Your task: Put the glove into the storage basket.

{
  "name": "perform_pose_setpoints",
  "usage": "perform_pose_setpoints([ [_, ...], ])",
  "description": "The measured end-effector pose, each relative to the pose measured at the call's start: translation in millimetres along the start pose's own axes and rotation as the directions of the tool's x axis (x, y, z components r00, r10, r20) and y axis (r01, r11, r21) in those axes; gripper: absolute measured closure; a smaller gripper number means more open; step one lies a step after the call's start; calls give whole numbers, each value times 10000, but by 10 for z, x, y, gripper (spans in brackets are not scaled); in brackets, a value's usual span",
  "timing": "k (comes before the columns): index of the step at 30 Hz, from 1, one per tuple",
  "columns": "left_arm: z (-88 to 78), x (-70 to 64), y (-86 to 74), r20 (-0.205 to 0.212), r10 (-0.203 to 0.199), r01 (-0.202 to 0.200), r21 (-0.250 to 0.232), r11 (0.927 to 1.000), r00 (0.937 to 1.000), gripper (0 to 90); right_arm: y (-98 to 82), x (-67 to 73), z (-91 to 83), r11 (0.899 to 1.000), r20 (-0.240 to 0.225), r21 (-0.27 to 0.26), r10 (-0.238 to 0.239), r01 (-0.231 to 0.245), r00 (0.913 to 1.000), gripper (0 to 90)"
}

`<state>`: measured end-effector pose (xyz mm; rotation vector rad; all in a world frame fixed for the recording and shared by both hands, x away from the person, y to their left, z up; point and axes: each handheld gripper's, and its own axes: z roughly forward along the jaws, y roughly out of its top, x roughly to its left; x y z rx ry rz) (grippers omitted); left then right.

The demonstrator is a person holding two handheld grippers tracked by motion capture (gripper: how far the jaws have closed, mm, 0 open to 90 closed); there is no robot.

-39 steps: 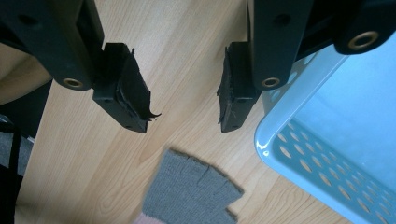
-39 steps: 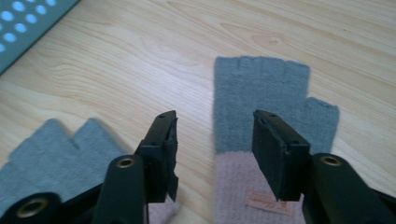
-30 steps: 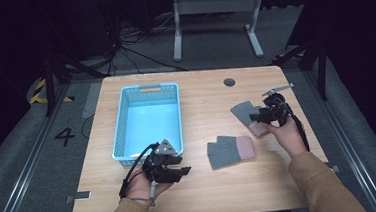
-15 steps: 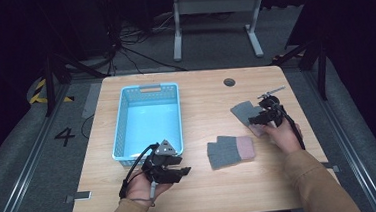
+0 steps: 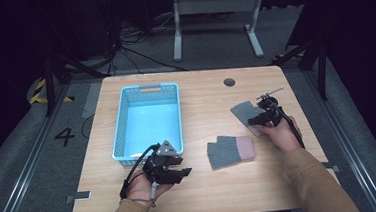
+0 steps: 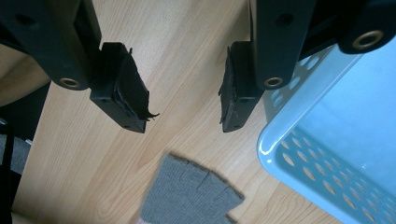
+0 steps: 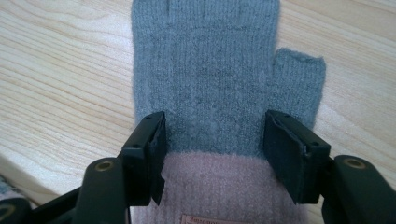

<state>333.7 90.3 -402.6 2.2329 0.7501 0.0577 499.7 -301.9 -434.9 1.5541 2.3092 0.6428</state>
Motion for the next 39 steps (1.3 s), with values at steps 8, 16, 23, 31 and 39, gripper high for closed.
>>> perform_pose_setpoints([
  [8, 4, 2, -2, 8, -21, 21, -22, 10000, 10000, 522, 2, 26, -6, 10000, 154, 62, 22, -23, 9999, 503],
  [16, 12, -3, -2, -2, 11, -11, 16, 10000, 10000, 522, 13, 72, -27, 9998, 168, 184, 16, -19, 9999, 712],
  [23, 13, 0, -6, 12, -23, 23, -46, 10000, 10000, 522, 20, 94, -50, 9998, 197, 189, -97, 93, 9998, 774],
  [31, 20, -3, 24, 63, 22, -22, 18, 10000, 10000, 522, 20, 99, -187, 9996, 55, -104, -268, 268, 9996, 781],
  [39, 33, -10, 33, 93, 72, -72, -50, 10000, 9999, 522, 61, 134, -468, 9951, -75, -634, -771, 764, 9970, 775],
])
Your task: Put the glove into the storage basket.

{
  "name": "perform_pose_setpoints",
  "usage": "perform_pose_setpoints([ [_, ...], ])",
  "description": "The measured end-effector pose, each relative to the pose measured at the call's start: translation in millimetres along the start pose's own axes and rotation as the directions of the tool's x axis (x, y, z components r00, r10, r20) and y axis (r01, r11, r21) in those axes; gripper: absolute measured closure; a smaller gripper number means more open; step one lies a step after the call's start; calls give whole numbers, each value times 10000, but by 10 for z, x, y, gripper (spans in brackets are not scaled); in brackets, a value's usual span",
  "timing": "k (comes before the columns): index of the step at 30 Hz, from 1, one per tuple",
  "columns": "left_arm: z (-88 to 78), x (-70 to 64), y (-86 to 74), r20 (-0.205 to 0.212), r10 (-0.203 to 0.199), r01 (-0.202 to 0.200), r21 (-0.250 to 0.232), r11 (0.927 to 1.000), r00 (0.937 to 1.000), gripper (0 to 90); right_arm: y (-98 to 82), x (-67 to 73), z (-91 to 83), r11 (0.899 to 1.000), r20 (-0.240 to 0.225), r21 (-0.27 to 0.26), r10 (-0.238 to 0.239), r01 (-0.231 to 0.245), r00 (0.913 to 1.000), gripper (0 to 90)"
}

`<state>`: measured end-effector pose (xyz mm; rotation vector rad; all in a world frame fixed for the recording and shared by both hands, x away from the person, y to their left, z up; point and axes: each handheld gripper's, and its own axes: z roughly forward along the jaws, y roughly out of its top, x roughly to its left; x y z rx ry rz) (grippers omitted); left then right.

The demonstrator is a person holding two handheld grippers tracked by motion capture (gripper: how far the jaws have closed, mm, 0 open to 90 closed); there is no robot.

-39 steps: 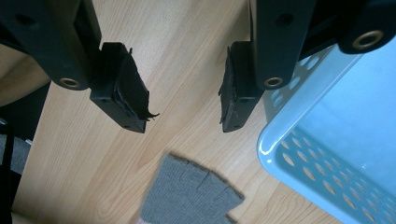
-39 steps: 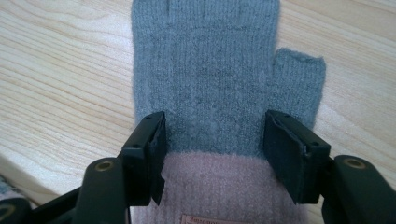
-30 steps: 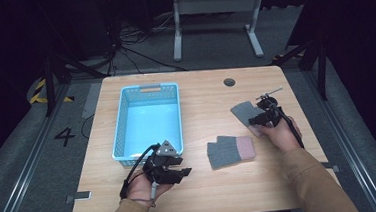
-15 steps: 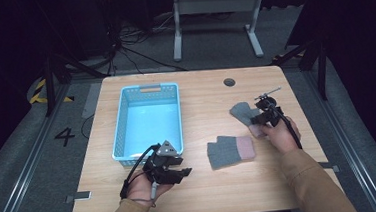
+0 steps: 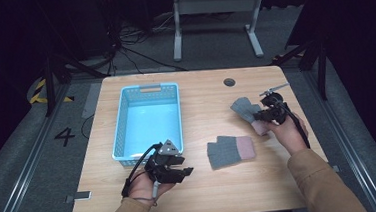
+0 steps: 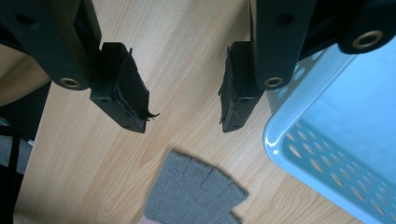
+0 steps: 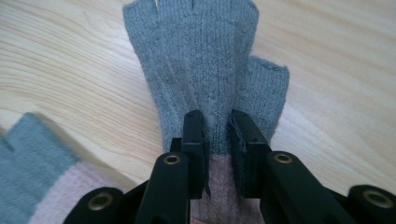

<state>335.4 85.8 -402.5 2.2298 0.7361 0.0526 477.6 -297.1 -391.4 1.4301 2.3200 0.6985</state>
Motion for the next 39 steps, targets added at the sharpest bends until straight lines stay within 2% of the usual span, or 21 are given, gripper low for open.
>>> perform_pose_setpoints([
  [7, -12, -8, -2, -18, 14, -14, -12, 10000, 10000, 523, 65, 90, -221, 9988, -398, -298, -411, 400, 9984, 771],
  [12, -24, -12, -1, -13, 18, -18, 19, 10000, 10000, 524, 92, 184, -350, 9949, -599, -516, -894, 864, 9942, 768],
  [20, -12, -27, 4, -16, 107, -107, 39, 9999, 9999, 533, 118, 335, -503, 9827, -1105, -727, -1778, 1705, 9778, 761],
  [27, -9, -31, 4, 7, 111, -111, 29, 9999, 9999, 532, 102, 477, -587, 9633, -1612, -809, -2659, 2558, 9504, 757],
  [30, -5, -39, 5, -1, 109, -109, 19, 9999, 9999, 532, 78, 539, -610, 9496, -1938, -873, -3126, 3010, 9299, 749],
  [32, -2, -43, 10, 11, 147, -147, 72, 9999, 9999, 533, 57, 574, -611, 9459, -2201, -883, -3241, 3121, 9201, 749],
  [34, 7, -49, 11, 60, 135, -136, 81, 9999, 9999, 533, 34, 610, -602, 9375, -2332, -883, -3479, 3365, 9081, 748],
  [36, 12, -53, 10, 67, 123, -123, 46, 9999, 9999, 537, 12, 640, -583, 9211, -2325, -883, -3892, 3791, 8913, 748],
  [39, 6, -49, 11, 41, 91, -90, -19, 10000, 10000, 542, -20, 678, -544, 9035, -2473, -855, -4275, 4199, 8695, 744],
])
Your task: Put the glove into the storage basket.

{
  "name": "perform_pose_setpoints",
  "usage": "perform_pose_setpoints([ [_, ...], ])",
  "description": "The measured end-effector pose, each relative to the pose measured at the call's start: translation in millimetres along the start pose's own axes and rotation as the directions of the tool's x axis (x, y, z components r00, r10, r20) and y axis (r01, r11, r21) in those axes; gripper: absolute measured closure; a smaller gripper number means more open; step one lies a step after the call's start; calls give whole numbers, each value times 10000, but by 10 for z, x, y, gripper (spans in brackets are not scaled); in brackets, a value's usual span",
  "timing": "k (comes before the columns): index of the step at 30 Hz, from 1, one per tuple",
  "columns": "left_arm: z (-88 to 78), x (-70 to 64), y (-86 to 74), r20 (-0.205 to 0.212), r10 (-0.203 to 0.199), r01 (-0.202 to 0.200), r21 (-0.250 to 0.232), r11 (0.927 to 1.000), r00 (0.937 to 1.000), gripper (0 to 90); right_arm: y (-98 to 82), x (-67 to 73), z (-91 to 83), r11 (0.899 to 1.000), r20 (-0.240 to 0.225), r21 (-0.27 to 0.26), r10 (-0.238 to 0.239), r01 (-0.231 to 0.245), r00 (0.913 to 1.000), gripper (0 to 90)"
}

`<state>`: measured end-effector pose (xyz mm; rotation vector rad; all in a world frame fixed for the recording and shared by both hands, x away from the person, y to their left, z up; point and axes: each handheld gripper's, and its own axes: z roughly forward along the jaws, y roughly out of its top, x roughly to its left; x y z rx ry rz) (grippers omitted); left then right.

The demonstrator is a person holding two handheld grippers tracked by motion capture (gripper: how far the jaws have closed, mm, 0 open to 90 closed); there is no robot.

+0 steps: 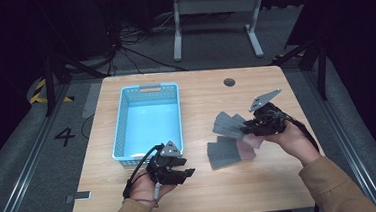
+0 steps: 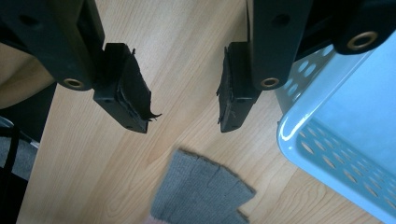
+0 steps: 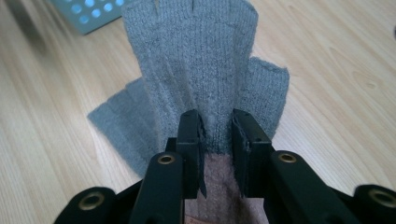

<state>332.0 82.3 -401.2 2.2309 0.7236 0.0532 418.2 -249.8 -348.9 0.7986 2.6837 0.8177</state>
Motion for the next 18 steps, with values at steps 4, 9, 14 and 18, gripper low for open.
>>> perform_pose_setpoints([
  [4, 4, -4, 1, 9, -40, 40, -44, 10000, 10000, 535, -35, 37, 68, 9994, -203, 121, -335, 337, 9992, 741],
  [9, 19, -20, 3, 43, -1, 2, -115, 9999, 10000, 528, -84, 80, 147, 9992, -402, 139, -376, 382, 9985, 739],
  [14, 52, -32, 9, 89, -67, 66, 149, 9999, 9999, 511, -136, 132, 248, 9989, -487, 213, -410, 421, 9980, 735],
  [18, 81, -62, 12, 149, 75, -79, 257, 9996, 9999, 531, -177, 154, 322, 9987, -482, 340, -353, 369, 9982, 731],
])
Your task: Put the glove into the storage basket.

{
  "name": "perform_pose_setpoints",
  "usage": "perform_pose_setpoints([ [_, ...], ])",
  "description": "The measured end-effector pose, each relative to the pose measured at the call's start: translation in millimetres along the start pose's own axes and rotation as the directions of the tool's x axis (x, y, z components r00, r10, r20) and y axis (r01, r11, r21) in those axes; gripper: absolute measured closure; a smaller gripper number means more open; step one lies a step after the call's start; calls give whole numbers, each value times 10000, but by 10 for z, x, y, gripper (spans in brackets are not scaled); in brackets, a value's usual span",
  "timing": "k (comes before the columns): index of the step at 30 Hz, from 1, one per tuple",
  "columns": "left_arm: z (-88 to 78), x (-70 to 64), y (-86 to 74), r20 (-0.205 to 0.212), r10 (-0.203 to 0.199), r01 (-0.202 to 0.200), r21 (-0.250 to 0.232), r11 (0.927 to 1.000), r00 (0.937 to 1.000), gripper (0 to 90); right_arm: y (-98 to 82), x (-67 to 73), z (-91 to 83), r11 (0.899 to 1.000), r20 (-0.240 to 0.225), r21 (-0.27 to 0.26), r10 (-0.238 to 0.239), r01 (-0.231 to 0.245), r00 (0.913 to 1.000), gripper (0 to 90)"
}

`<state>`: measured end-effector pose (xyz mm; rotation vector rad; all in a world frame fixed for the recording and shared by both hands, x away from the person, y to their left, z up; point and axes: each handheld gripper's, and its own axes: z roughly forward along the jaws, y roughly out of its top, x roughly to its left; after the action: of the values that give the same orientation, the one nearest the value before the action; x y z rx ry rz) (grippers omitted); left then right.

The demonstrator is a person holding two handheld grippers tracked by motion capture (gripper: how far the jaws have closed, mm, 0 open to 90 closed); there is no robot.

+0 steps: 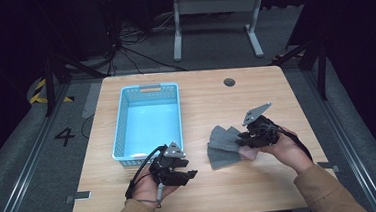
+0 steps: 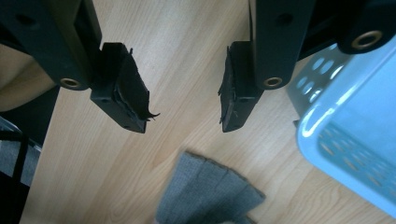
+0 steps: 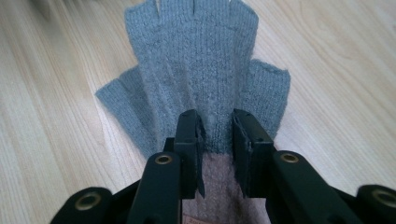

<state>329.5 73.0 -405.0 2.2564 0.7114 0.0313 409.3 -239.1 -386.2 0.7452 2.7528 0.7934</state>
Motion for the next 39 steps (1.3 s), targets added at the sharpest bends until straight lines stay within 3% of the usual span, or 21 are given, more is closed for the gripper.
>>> perform_pose_setpoints([
  [2, 22, -9, 4, 210, 73, -74, 20, 10000, 9998, 556, -22, 6, 39, 10000, -36, 40, -18, 18, 10000, 730],
  [7, 59, -24, 7, 89, 205, -205, -4, 9998, 9997, 562, -64, 32, 124, 9998, -160, 208, -41, 45, 9999, 737],
  [10, 73, -22, 7, 85, 155, -155, 24, 9999, 9998, 574, -80, 53, 135, 9998, -177, 196, -73, 76, 9998, 833],
  [14, 100, -21, 6, 85, 149, -150, 115, 9998, 9999, 575, -110, 39, 153, 9994, -126, 327, 68, -64, 9999, 840],
  [21, 125, -60, 30, -496, 177, -193, -320, 9993, 9986, 585, -162, 67, 18, 9988, 78, -407, 276, -273, 9996, 804],
  [23, 132, -64, 54, -475, -50, 27, -489, 9988, 9989, 600, -196, 88, -61, 9961, 188, -711, 543, -528, 9983, 789],
  [26, 141, -54, 93, -69, -449, 443, -683, 9967, 9990, 621, -276, 121, -174, 9864, 315, -1202, 1162, -1117, 9927, 753],
  [30, 196, -42, 137, 90, -671, 676, -671, 9955, 9977, 631, -417, 175, -282, 9783, 515, -1511, 1508, -1416, 9872, 712],
  [36, 293, -75, 184, -406, -659, 636, -558, 9964, 9970, 676, -640, 230, -352, 9603, 534, -1737, 2303, -2181, 9717, 638],
  [39, 338, -55, 194, -436, -772, 751, -480, 9960, 9961, 687, -717, 281, -338, 9608, 636, -1618, 2377, -2250, 9693, 610],
])
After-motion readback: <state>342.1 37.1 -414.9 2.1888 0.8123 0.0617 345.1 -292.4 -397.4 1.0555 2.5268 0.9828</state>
